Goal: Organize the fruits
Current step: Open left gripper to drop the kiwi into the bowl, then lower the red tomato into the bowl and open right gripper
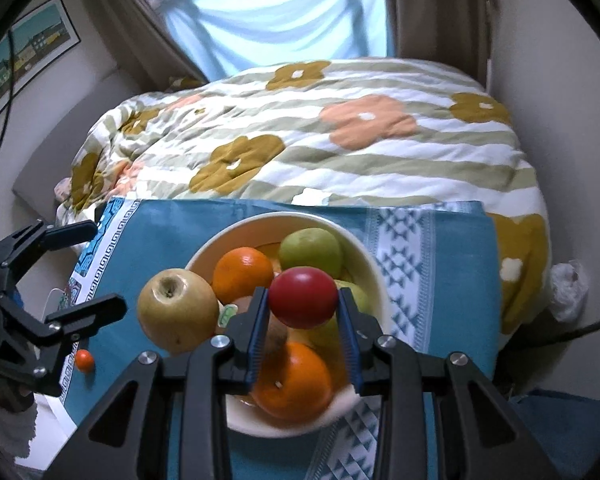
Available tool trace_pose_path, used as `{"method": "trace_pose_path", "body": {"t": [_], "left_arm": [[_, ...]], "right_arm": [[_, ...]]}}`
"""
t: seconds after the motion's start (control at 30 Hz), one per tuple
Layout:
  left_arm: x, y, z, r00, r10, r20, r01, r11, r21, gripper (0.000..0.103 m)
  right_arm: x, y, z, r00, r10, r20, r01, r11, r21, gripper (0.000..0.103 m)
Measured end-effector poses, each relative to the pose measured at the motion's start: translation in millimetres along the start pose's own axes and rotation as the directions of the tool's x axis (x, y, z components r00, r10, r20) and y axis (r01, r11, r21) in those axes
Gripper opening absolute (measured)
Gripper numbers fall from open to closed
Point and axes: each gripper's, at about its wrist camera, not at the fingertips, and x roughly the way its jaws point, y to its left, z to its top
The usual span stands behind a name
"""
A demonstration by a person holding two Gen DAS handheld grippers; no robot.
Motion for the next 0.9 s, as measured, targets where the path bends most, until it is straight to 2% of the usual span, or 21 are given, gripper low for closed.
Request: {"method": "trace_pose_path", "body": {"t": [0.4,0.43,0.47,0.5,0.57,0.73,0.87,0.9], "left_arm": [[2.7,22.9,-16.4,0.999,0.033,-0.012,-0.034,0.997,-0.075,0.102],[2.6,23.9,-17.5,0.999,0.035,-0.012,-0.036,0.996,-0.077,0.102],[2.1,24.5,-18.6,0.999,0.037,-0.012,-0.038,0.996,-0.079,0.102],[1.6,24.6,-19.3,0.999,0.04,-0.012,-0.041,0.996,-0.08,0.102],[-0.6,24.9,-21.3,0.999,0.047,-0.011,-0.048,0.996,-0.081,0.102],[-11.6,26.5,-25.7,0.998,0.058,0.0,-0.057,0.994,-0.092,0.102],[-23.8,29.2,-29.5,0.997,0.073,0.011,-0.072,0.992,-0.1,0.102],[-27.3,30.5,-30.4,0.997,0.076,0.014,-0.074,0.992,-0.105,0.102]], "right_arm": [[29.2,6.7,7.6,0.998,0.024,-0.062,-0.025,1.0,-0.009,0.033],[28.9,5.8,6.5,0.998,0.032,-0.057,-0.033,0.999,-0.004,0.036],[27.0,5.8,6.1,0.998,0.04,-0.043,-0.04,0.999,0.001,0.05],[25.4,5.7,5.4,0.999,0.036,-0.033,-0.036,0.999,0.003,0.068],[23.2,6.0,4.3,0.999,0.026,-0.021,-0.026,1.0,-0.001,0.085],[12.8,7.3,1.1,1.0,0.027,0.008,-0.027,1.0,-0.004,0.086],[-0.4,14.2,-0.1,0.999,0.019,0.038,-0.018,1.0,-0.021,0.102],[-4.6,17.0,-0.4,0.999,0.018,0.046,-0.016,1.0,-0.026,0.102]]}}
